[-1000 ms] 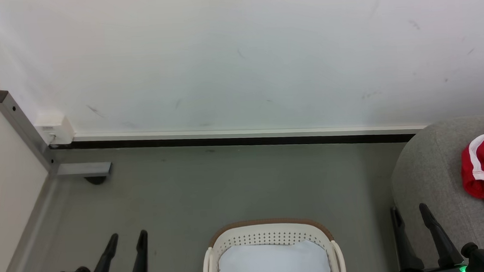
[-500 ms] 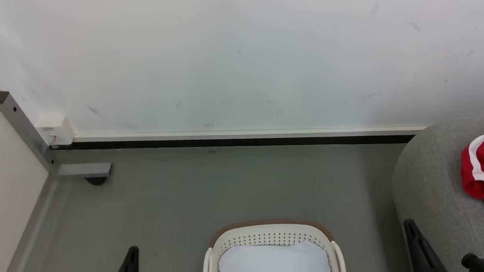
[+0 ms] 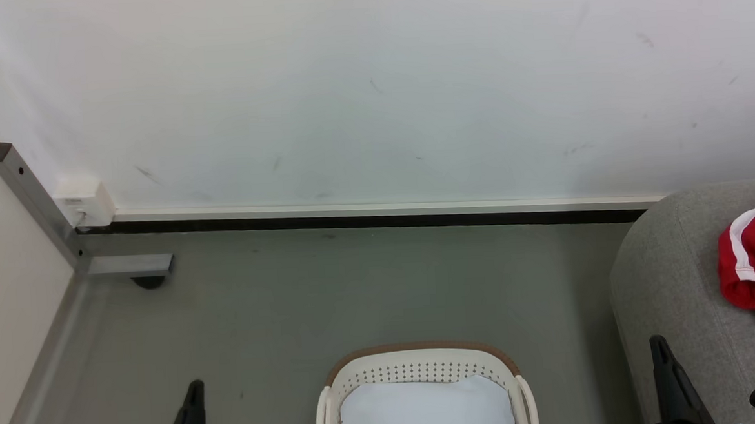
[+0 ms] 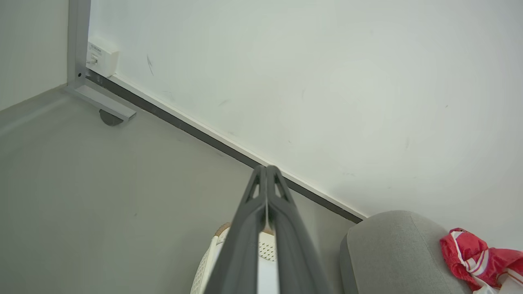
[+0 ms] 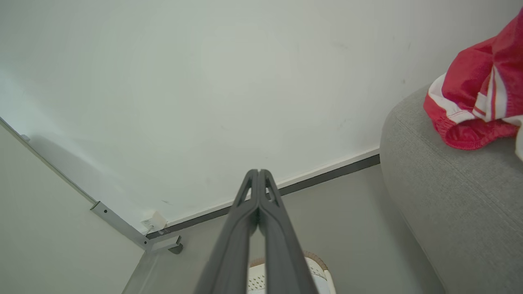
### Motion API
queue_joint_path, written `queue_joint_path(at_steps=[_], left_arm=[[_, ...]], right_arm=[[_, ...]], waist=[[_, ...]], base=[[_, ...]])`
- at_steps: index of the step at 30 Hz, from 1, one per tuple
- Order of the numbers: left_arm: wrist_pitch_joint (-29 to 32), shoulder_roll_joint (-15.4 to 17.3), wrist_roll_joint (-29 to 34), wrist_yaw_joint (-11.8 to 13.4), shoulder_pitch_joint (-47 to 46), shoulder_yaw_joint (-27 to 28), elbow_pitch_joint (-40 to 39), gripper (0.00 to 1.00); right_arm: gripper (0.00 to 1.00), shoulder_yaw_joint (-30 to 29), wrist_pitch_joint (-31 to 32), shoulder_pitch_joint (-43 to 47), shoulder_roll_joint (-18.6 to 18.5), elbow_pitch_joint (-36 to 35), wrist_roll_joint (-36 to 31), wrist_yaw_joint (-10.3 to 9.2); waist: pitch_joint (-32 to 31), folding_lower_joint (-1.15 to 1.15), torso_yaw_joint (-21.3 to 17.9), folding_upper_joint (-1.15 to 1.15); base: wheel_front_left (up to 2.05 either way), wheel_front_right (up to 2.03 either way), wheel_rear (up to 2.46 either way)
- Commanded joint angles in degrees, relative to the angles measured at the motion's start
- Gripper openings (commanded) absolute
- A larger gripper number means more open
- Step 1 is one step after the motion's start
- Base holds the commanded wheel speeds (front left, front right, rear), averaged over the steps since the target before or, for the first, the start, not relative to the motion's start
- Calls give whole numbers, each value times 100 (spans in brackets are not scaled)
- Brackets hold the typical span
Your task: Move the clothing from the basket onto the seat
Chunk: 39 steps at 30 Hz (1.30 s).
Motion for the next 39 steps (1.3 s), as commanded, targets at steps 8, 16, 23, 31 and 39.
queue_joint_path(at_steps=[8, 16, 23, 31, 39], left_arm=[[207, -40, -739, 22, -213, 166, -146, 0], [383, -90, -1297, 34, -266, 273, -178, 0], [522, -135, -1745, 39, -304, 356, -202, 0], [676, -181, -2235, 45, -352, 449, -228, 0], [813, -225, -2668, 49, -389, 531, -250, 0]], right_arm=[[0, -122, 172, -214, -70, -26, 738, -3], [0, -200, 319, -276, -94, 5, 1336, -3], [0, -264, 434, -328, -114, 30, 1809, -5], [0, -325, 556, -380, -135, 59, 2321, -5], [0, -384, 670, -427, -149, 86, 2800, -6]], waist=[[3, 0, -11, 0], [6, 0, -21, 0], [9, 0, -30, 0], [12, 0, -40, 0], [15, 0, -51, 0]], base=[[0, 0, 0], [0, 0, 0], [0, 0, 0], [0, 0, 0], [0, 0, 0]])
